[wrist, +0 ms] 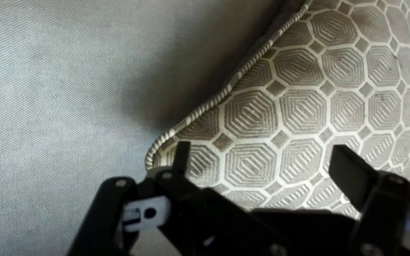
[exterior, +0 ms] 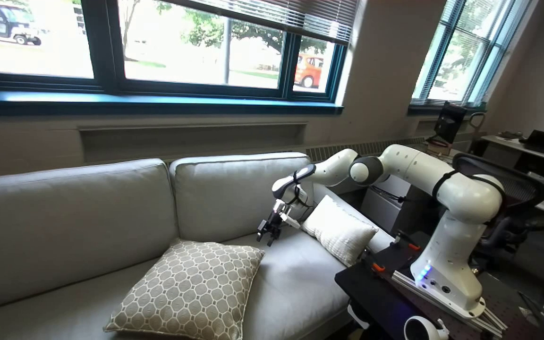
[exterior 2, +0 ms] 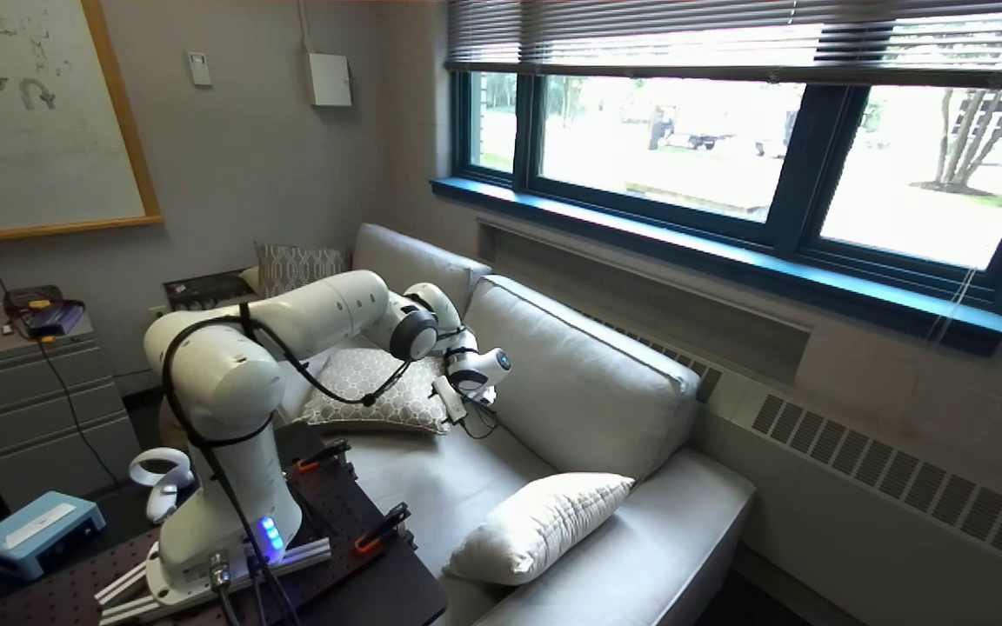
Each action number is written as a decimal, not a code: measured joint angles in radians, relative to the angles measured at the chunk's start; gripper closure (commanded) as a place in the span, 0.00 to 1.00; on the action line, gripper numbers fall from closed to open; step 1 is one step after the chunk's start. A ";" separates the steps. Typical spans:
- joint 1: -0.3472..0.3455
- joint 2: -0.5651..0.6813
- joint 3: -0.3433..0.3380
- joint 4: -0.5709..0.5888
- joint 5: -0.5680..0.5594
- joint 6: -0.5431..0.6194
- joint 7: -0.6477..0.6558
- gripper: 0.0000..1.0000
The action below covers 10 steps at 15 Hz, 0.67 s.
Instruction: Put the two pillows on the right end of the chair
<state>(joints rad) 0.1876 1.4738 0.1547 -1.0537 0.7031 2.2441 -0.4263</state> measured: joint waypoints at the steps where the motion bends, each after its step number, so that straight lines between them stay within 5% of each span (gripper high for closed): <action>1: 0.001 0.000 0.019 -0.008 -0.007 0.037 0.038 0.00; 5: 0.074 0.001 -0.006 -0.022 0.086 0.139 0.096 0.00; 10: 0.136 0.002 -0.008 -0.057 0.051 0.209 0.189 0.00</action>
<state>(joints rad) 0.3239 1.4757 0.1466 -1.1107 0.7545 2.4528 -0.2375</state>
